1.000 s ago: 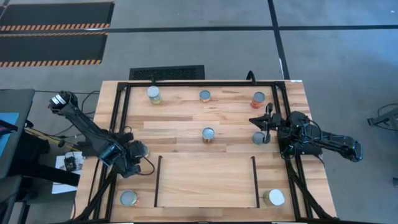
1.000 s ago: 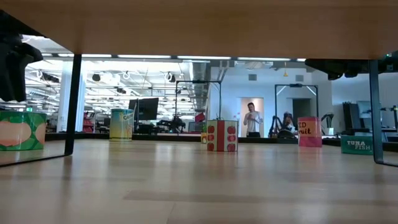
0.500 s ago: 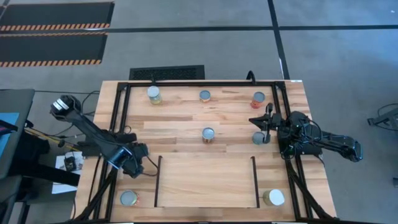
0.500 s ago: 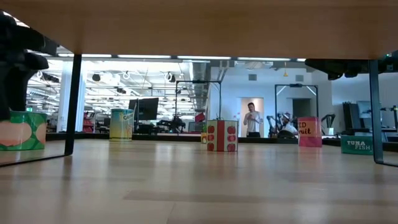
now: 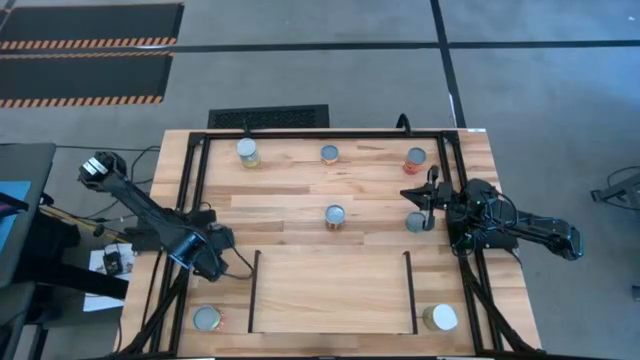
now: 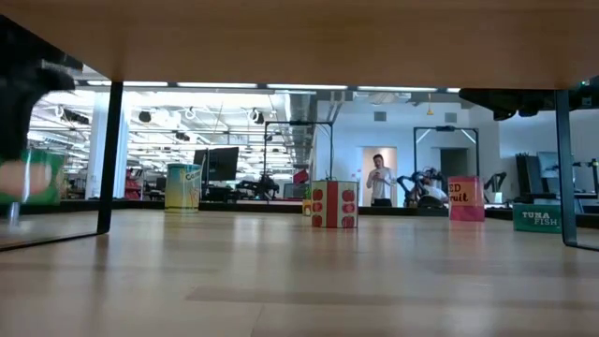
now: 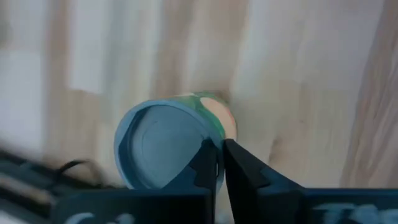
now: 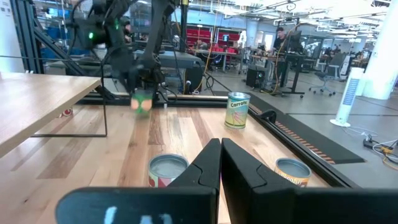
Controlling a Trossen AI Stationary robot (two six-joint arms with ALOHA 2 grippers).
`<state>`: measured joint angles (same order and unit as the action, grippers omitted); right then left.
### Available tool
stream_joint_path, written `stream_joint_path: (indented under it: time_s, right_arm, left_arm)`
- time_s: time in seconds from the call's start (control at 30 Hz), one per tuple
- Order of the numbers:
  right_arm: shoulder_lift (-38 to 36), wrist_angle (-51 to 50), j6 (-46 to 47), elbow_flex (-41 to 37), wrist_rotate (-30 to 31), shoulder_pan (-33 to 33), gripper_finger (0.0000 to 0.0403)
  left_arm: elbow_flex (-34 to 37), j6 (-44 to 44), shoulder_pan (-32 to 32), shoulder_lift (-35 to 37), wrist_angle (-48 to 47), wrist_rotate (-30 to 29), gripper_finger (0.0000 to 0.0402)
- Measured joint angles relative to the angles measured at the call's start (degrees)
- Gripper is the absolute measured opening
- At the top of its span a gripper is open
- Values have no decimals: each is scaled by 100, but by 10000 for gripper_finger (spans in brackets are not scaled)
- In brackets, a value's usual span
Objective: Pick and place cans onto a shelf
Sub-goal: Put the green peach can on the shelf
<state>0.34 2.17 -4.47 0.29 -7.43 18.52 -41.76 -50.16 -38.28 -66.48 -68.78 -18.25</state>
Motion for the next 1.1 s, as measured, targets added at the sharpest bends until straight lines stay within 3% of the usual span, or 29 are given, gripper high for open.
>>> stream_joint_path:
  time_s: [0.13, 0.23, 0.33, 0.43, 0.57, 0.73, 0.87, 1.1]
  right_arm:
    - [2, -1, 0, 1, -1, -2, 38]
    - [1, -1, 0, 1, -1, -2, 38]
    - [2, 0, 0, -1, 0, 0, 38]
    - [1, 0, 0, -1, -1, 0, 38]
    - [1, 0, 0, 1, -1, -1, 38]
    - [1, -1, 0, -1, 0, 0, 38]
    - [0, 1, 0, 1, -1, 0, 38]
    - [0, 1, 0, 0, -1, -2, 38]
  left_arm:
    - [-688, -149, 68, 635, -682, -570, 2]
    - [-1353, 112, 147, 1019, -857, -1370, 1]
    - [-2066, 768, 279, 1228, -730, -2155, 1]
    - [-2640, 1864, 539, 1163, -172, -2356, 0]
    - [-3120, 3508, 968, 713, 899, -1934, 0]
    - [-3548, 4949, 1306, -175, 1944, -886, 0]
    - [-3907, 5452, 1357, -991, 2075, -194, 0]
    - [-4580, 5689, 1344, -2206, 1632, 265, 0]
